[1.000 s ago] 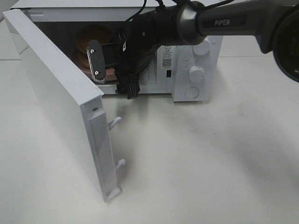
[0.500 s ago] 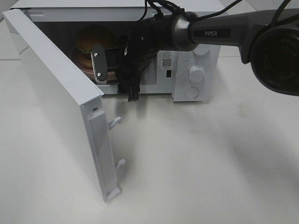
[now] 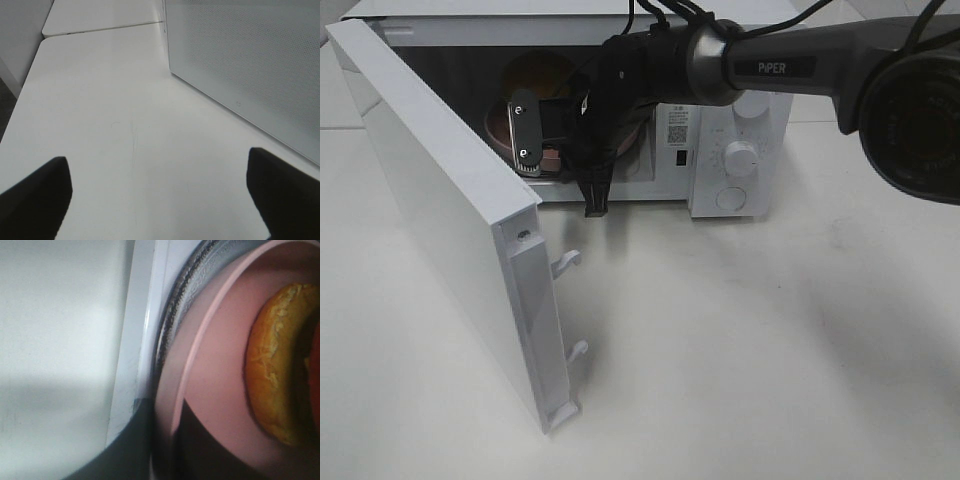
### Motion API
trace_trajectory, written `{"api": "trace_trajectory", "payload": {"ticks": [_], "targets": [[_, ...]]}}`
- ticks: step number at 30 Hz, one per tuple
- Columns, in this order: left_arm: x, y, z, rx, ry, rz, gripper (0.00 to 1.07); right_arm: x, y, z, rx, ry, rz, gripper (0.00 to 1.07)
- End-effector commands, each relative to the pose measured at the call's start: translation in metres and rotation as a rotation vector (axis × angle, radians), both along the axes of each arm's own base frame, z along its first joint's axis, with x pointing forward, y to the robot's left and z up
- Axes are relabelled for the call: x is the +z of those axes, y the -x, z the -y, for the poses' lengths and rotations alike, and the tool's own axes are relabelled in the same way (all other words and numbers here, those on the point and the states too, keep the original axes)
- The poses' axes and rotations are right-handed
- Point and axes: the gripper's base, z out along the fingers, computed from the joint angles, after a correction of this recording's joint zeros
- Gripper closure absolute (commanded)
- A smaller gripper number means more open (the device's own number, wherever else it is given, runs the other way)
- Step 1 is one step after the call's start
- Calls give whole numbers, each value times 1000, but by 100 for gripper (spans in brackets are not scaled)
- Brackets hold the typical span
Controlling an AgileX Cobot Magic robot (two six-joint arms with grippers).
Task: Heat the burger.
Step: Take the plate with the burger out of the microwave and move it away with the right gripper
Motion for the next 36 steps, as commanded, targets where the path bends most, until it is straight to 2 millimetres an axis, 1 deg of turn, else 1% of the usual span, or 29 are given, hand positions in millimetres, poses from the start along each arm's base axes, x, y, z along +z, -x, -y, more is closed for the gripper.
{"api": "trace_trajectory", "payload": {"ticks": [1, 4, 6, 12, 13, 14, 17, 19, 22, 24, 29, 36], "targets": [[0, 3, 0, 1, -2, 19, 20, 14, 6, -7, 19, -23, 2, 107], [0, 3, 0, 1, -2, 19, 20, 15, 7, -6, 29, -12, -3, 107], [0, 3, 0, 1, -2, 19, 20, 15, 15, -10, 83, 14, -25, 107], [0, 3, 0, 1, -2, 19, 20, 18, 19, -9, 120, 40, -45, 107], [0, 3, 0, 1, -2, 19, 20, 21, 23, -13, 139, 43, -49, 107], [0, 3, 0, 1, -2, 19, 20, 26, 24, -12, 152, 47, -41, 107], [0, 3, 0, 1, -2, 19, 20, 29, 25, -12, 160, 49, -35, 107], [0, 3, 0, 1, -2, 19, 20, 36, 32, -8, 199, 60, 0, 107], [0, 3, 0, 1, -2, 19, 20, 37, 34, -6, 214, 72, 1, 107], [0, 3, 0, 1, -2, 19, 20, 40, 43, 0, 257, 93, 17, 107], [0, 3, 0, 1, -2, 19, 20, 42, 52, 8, 295, 100, 72, 107], [0, 3, 0, 1, -2, 19, 20, 46, 63, 17, 318, 112, 78, 107]]}}
